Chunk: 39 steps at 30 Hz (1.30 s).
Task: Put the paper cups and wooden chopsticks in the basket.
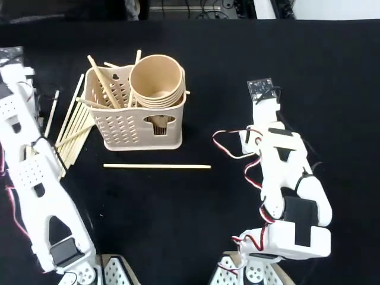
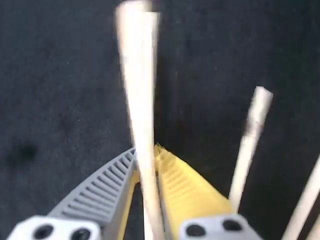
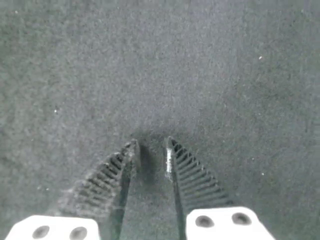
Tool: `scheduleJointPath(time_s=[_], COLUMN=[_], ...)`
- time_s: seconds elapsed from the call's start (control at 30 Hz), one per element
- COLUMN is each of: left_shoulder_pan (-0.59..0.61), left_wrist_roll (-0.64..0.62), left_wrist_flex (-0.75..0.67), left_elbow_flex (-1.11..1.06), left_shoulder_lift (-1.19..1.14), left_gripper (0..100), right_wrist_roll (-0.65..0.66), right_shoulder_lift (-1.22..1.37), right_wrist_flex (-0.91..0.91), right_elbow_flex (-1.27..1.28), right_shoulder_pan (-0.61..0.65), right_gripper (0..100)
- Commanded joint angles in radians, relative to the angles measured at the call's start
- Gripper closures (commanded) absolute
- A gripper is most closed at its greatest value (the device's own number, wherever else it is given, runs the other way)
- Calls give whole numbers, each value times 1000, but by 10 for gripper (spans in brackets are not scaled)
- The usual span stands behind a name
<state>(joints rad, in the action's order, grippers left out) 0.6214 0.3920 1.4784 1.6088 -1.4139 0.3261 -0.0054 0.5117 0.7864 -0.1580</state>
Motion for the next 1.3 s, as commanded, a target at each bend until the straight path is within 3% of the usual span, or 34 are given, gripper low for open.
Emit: scheduleJointPath(time_s=[0.0,0.23,0.8,1.27], left_shoulder_pan=[4,-5,-8,-27], left_wrist_roll=[89,69,-287,-377], left_wrist_flex=[83,281,284,288], left_elbow_flex=[56,61,61,-35], left_shoulder_lift=[-15,153,724,1025], left_gripper=[972,972,972,972], right_wrist_roll=[11,11,11,11], right_shoulder_lift=[-45,-45,-45,-45], right_wrist_flex=[-9,-9,-9,-9], right_elbow_flex=[-4,-4,-4,-4], right_shoulder_pan=[14,14,14,14], right_gripper=[907,907,907,907])
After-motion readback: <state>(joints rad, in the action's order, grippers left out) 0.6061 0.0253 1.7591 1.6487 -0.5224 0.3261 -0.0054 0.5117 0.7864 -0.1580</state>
